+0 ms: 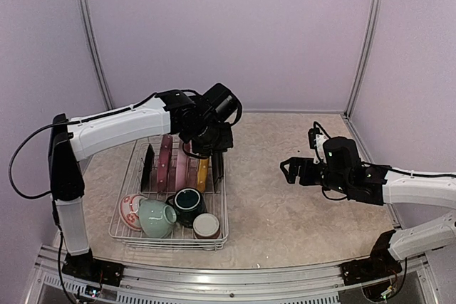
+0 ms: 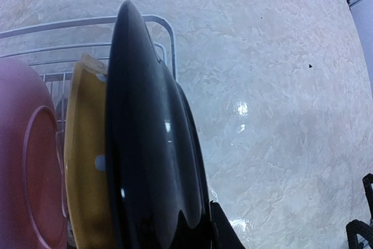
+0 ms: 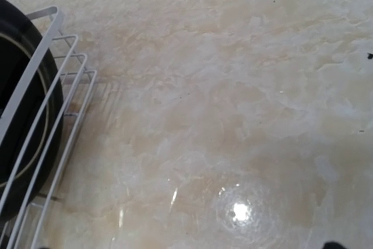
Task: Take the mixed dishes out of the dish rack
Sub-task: Grab the plate from the dish rack.
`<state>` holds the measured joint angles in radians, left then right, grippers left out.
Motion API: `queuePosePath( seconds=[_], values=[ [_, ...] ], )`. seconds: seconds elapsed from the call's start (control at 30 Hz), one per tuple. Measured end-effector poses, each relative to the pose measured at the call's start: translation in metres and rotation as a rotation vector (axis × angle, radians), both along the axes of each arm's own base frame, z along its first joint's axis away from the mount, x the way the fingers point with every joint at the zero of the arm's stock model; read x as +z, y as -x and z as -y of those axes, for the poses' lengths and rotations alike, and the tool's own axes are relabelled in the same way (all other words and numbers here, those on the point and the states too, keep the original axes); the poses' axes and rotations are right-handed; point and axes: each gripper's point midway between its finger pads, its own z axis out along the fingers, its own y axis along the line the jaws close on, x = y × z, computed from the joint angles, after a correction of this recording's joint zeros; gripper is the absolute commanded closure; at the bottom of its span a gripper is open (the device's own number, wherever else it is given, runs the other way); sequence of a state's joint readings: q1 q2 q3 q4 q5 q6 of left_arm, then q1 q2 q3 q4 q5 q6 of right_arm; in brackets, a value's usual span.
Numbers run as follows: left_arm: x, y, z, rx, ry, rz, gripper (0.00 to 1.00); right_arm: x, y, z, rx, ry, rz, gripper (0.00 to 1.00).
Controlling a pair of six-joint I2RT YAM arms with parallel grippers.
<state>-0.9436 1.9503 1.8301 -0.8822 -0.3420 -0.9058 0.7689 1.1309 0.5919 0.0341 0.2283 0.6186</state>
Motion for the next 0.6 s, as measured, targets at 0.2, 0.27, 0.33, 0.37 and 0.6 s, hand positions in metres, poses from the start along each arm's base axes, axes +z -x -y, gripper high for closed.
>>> queuePosePath(
  seconds=[0.2, 0.27, 0.33, 0.37, 0.6],
  values=[
    [0.01, 0.006, 0.003, -0.054, -0.002, 0.013, 1.0, 0.0, 0.0, -0.001, 0.005, -0.002, -0.002, 0.01],
    [0.013, 0.007, 0.003, -0.067, 0.004, 0.015, 1.0, 0.0, 0.001, -0.001, 0.006, -0.003, -0.002, 0.01],
    [0.017, 0.009, 0.003, -0.081, 0.01, 0.018, 1.0, 0.0, 0.001, -0.001, 0.006, -0.003, -0.002, 0.01],
    [0.019, 0.01, 0.003, -0.086, 0.016, 0.02, 1.0, 0.0, 0.001, -0.001, 0.007, -0.003, -0.002, 0.01],
    [0.046, 0.023, 0.0, -0.116, 0.08, 0.041, 1.0, 0.0, 0.001, -0.002, 0.011, -0.004, -0.003, 0.01]
  ],
)
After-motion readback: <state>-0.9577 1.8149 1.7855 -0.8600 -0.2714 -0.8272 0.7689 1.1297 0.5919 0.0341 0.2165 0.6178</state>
